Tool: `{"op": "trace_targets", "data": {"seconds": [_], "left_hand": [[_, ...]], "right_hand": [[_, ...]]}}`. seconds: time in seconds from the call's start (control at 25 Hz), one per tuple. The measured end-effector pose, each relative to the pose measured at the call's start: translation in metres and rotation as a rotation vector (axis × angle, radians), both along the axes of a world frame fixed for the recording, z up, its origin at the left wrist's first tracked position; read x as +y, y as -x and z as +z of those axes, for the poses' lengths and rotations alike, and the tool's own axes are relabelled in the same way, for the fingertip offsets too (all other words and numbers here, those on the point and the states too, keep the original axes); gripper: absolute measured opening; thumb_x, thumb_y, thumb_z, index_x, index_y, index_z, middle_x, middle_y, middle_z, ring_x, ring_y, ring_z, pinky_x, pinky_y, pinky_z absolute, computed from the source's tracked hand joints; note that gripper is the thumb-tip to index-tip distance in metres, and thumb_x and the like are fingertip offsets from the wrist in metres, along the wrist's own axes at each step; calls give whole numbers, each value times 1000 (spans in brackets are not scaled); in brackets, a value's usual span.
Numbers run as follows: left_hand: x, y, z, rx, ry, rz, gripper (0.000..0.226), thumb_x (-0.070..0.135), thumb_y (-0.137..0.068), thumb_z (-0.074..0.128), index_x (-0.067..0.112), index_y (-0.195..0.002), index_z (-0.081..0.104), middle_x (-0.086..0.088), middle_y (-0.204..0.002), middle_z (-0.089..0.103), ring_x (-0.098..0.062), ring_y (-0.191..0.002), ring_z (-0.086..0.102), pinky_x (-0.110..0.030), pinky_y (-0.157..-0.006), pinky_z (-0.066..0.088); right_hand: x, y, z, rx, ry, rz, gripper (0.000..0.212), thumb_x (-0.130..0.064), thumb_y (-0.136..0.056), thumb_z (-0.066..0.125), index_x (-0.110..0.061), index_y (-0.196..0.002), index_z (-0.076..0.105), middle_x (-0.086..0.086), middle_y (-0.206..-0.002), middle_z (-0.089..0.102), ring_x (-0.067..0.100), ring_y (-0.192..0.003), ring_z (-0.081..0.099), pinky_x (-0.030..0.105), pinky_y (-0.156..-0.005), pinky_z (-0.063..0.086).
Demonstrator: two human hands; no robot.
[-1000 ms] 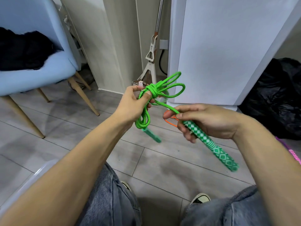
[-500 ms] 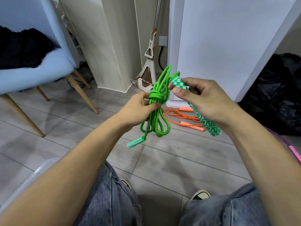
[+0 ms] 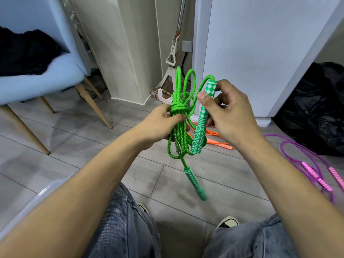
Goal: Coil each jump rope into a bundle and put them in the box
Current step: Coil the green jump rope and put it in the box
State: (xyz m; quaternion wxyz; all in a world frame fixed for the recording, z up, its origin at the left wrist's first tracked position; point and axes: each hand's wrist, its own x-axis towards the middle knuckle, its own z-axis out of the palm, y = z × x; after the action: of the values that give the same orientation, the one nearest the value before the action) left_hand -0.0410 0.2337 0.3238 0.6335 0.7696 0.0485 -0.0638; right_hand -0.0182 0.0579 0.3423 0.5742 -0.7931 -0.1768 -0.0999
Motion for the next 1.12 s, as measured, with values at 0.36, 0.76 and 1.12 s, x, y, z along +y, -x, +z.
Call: {"op": "trace_targets", "data": {"seconds": [0.36,0.76,1.12], "left_hand": [[4,-5,-4,-72,-236,-64,22,22,-93,52,9,-110,49,-7,-73,68,-21,-60,55,-35,-56,42],[2,-2,1,-104,-110,-24,4,12,-99,46,13,-103,48,-8,-75,70,-15,-57,56,-26,-51,41],[-2,-6,-3,-96,6,105,27,15,-94,51,-1,-116,51,-14,-90,57,-22,-75,49,-39,-67,40]], "right_hand": [[13,-1,-12,18,-176,-229,23,-41,-92,64,-20,-87,56,7,-60,59,30,-56,65,52,-64,54],[14,-2,-14,67,-167,-289,31,-50,-87,60,-21,-84,52,7,-64,58,35,-60,65,55,-65,54],[17,6,-13,95,-186,-253,26,-36,-96,58,-27,-77,44,-9,-56,63,20,-49,69,52,-62,57]]}}
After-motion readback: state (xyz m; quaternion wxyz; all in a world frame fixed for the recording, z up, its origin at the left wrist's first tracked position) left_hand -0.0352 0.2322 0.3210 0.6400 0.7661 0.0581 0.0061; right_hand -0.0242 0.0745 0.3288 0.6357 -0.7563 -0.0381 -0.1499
